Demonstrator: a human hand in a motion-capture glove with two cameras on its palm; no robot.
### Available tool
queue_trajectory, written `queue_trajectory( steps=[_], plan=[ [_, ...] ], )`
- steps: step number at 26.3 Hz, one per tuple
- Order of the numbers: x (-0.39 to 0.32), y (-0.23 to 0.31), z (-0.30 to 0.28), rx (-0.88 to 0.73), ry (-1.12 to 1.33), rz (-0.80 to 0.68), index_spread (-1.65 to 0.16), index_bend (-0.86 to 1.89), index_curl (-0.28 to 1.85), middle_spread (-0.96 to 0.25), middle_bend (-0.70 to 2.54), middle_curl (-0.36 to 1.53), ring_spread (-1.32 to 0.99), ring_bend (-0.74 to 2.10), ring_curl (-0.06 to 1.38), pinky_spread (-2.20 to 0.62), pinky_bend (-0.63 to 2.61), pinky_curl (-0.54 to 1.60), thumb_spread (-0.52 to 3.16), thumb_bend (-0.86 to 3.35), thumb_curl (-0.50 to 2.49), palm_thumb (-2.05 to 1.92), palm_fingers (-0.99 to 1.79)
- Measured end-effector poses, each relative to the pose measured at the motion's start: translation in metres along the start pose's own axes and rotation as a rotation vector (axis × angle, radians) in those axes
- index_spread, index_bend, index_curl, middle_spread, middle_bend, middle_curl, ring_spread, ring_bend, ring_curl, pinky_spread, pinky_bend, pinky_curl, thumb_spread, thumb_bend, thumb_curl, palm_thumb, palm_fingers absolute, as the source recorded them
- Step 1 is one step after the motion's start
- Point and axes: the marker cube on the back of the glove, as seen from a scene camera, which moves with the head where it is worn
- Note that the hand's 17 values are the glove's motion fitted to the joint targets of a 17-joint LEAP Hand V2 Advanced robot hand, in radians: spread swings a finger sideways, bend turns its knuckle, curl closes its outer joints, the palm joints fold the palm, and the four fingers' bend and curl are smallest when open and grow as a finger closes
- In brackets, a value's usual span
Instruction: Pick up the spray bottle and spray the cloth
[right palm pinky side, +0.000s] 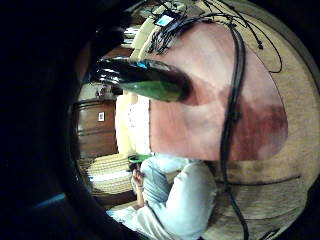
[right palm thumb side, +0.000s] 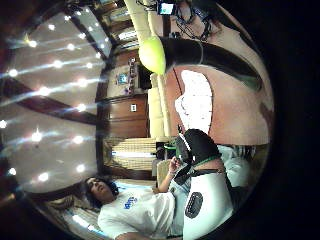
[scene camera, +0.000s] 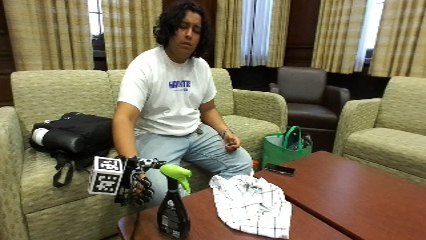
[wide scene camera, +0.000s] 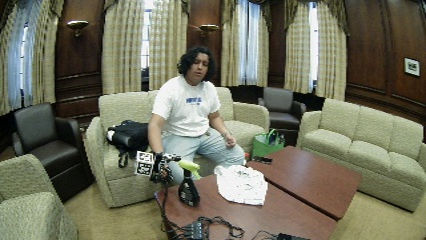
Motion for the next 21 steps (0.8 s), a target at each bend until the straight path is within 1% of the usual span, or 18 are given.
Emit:
queue_trajectory(
  steps=[9,16,21],
  plan=[
    [-0.006,-0.035,0.017,-0.069,-0.032,-0.012,-0.42,0.11,0.22,-0.2,0.23,0.35,-0.17,0.42,0.3,0.13,0.31,0.34,0.9,-0.03,0.36,0.85,0.33],
    [-0.005,-0.055,0.029,-0.115,-0.038,-0.009,-0.42,0.09,0.2,-0.2,0.23,0.35,-0.17,0.42,0.31,0.13,0.34,0.35,0.89,-0.03,0.37,0.84,0.27],
    [-0.012,-0.071,0.037,-0.133,-0.039,-0.035,-0.42,0.09,0.19,-0.19,0.24,0.36,-0.16,0.43,0.31,0.12,0.35,0.35,0.88,-0.03,0.37,0.83,0.26]
  ],
)
